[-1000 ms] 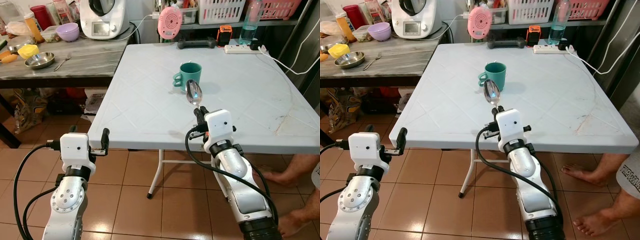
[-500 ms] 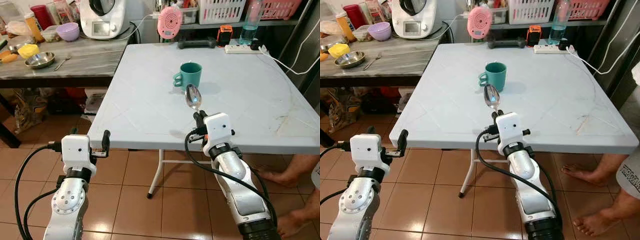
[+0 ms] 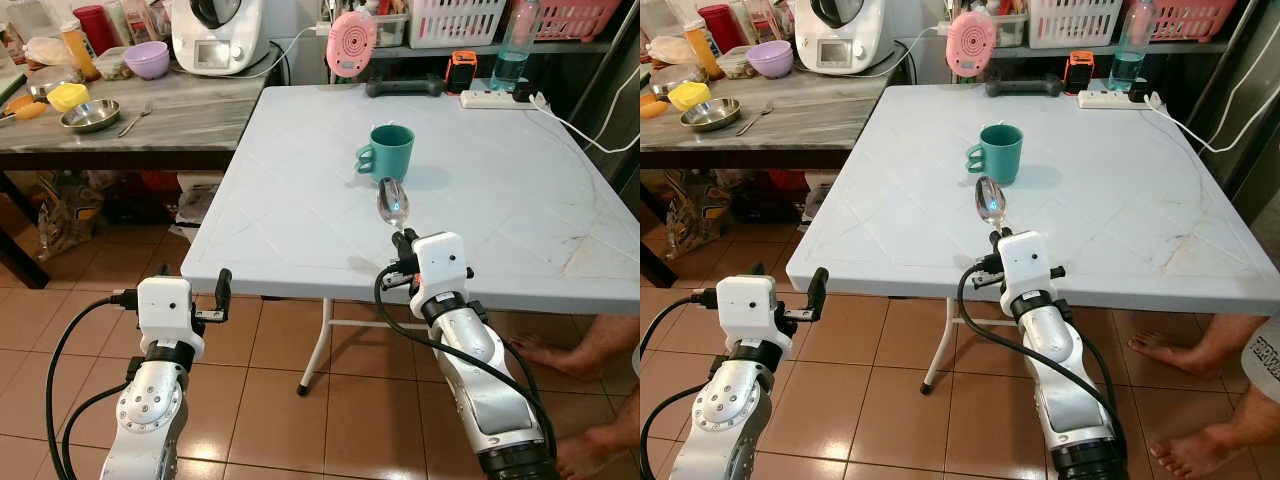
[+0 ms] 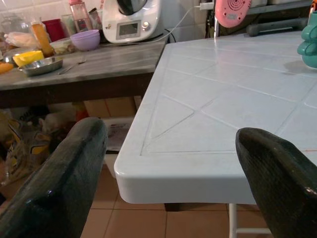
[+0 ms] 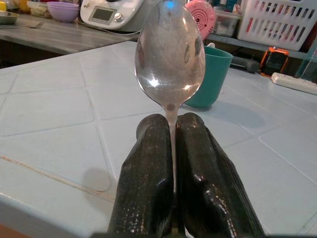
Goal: Setting the table
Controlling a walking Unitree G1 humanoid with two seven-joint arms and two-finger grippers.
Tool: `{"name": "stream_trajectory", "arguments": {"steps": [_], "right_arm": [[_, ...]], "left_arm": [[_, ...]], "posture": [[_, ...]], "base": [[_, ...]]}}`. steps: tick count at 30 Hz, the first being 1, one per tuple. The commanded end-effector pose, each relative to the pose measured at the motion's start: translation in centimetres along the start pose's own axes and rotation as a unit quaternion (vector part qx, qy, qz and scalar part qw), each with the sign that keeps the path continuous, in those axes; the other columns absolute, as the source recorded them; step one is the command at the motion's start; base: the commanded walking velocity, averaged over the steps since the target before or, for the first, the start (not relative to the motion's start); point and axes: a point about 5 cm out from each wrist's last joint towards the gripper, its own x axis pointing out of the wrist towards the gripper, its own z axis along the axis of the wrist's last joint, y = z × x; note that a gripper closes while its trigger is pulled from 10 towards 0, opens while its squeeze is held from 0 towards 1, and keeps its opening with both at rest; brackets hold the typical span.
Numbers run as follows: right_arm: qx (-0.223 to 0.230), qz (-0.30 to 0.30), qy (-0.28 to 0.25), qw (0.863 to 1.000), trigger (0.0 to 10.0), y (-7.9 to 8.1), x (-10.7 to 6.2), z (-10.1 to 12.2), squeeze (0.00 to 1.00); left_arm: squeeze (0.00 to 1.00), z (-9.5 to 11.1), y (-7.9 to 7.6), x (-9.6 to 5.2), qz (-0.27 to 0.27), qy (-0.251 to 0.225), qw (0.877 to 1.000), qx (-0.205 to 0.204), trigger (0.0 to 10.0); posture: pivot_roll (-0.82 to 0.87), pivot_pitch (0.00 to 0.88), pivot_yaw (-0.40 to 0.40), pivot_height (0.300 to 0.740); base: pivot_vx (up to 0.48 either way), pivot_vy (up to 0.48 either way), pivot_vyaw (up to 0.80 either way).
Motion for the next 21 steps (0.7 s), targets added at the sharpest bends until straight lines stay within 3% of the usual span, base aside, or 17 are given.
{"name": "stream_trajectory", "arguments": {"steps": [1, 10, 21], "right_arm": [[0.004, -0.005, 0.003, 1.0, 0.0, -0.01, -0.13, -0.18, 0.0], [0.003, -0.01, 0.001, 1.0, 0.0, -0.24, -0.37, -0.2, 0.0], [0.01, -0.016, 0.004, 1.0, 0.0, -0.57, -0.33, -0.33, 0.0]], "left_arm": [[0.0, -0.06, 0.35, 0.06, 0.004, 0.003, 1.0, 0.0, 10.0], [0.0, -0.24, 0.07, 0.04, -0.002, 0.011, 1.0, -0.016, 10.0], [0.0, -0.1, 0.24, 0.27, -0.002, 0.009, 1.0, -0.006, 10.0]], "posture": [[-0.11, 0.037, 0.072, 0.74], [-0.11, 0.041, 0.077, 0.74], [-0.11, 0.037, 0.08, 0.74]], "base": [[0.0, 0.0, 0.0], [0.0, 0.0, 0.0], [0.0, 0.0, 0.0]]}}
